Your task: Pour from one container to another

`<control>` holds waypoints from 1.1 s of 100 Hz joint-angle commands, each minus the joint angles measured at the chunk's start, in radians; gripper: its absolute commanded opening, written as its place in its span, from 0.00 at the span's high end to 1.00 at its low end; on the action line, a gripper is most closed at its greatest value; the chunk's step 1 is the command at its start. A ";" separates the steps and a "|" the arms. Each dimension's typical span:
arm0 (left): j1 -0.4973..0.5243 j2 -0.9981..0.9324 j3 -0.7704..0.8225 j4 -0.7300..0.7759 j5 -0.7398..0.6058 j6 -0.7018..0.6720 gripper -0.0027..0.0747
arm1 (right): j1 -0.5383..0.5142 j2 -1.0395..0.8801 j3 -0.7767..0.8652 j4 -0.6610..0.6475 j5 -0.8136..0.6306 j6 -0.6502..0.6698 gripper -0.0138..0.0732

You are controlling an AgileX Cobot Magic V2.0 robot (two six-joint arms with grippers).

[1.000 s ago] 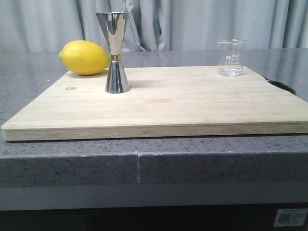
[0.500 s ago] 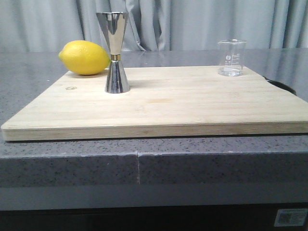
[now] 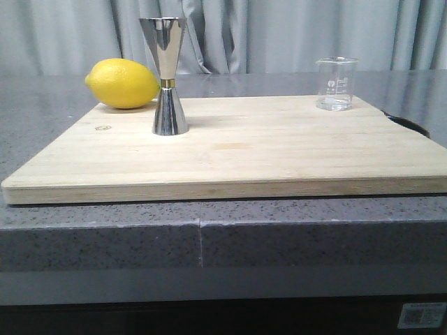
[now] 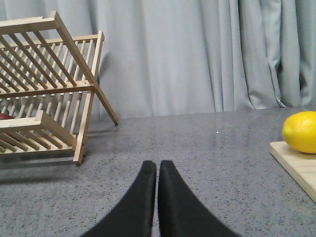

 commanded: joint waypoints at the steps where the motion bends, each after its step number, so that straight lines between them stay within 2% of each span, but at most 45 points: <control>1: -0.008 -0.020 0.029 -0.011 -0.070 -0.009 0.99 | 0.001 0.000 -0.025 -0.005 -0.080 -0.003 0.92; 57: -0.008 -0.020 0.029 -0.011 -0.070 -0.009 0.99 | 0.025 0.000 -0.025 -0.006 -0.080 -0.003 0.92; 67: -0.008 -0.020 0.029 -0.011 -0.070 -0.009 0.99 | 0.023 -0.002 0.007 0.035 -0.097 -0.003 0.92; 81: -0.008 -0.020 0.029 -0.011 -0.070 -0.009 0.99 | 0.023 -0.002 0.105 0.074 -0.202 -0.003 0.92; 100: -0.008 -0.020 0.029 -0.011 -0.070 -0.009 0.99 | 0.023 -0.002 0.277 0.117 -0.462 -0.003 0.92; 110: -0.008 -0.020 0.029 -0.011 -0.070 -0.009 0.99 | 0.023 -0.021 0.330 0.158 -0.487 -0.003 0.92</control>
